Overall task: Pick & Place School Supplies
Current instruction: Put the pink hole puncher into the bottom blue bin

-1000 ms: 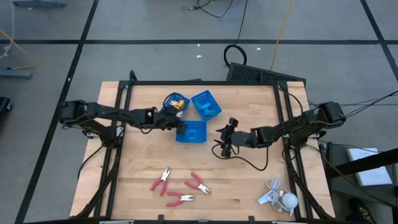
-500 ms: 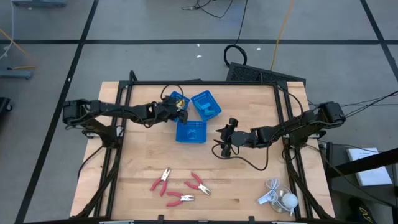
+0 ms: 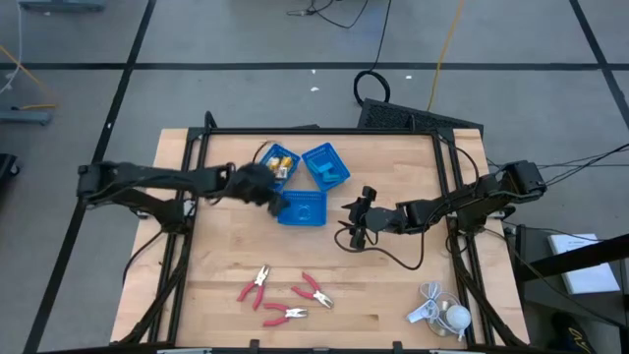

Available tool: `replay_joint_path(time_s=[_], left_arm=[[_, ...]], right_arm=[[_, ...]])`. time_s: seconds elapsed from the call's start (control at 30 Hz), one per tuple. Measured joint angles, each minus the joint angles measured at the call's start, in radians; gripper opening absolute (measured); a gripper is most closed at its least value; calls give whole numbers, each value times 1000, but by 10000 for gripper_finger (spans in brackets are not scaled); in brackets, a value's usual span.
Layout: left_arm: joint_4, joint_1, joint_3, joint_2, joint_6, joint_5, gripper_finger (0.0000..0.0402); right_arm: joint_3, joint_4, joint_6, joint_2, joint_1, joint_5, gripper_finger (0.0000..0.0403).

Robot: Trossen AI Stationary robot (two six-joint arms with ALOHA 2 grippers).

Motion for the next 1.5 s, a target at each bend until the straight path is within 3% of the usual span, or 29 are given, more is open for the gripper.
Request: replay_joint_path(time_s=[0.17,0.33,0.43,0.53,0.77,0.97,1.5], left_arm=[[-170,-308,-1,-109,-205,-195,287],[-172,-628,1,-101,-469,-316,287],[-187,-768,1,-28,-637,-317,286],[-230,-859,1,65,-819,-252,276],[-204,-924,-1,259,-1052,-60,231],[-198,-938,3,306,-1122,-67,208],[-199,-940,4,341,-873,-73,202]], right_arm=[[0,0,-9,0,0,0,201],[0,4,-12,0,0,0,201],[0,8,-11,0,0,0,201],[0,16,-10,0,0,0,201],[0,83,-26,0,0,0,201],[0,149,-84,0,-2,0,201],[0,166,-151,0,-22,1,201]])
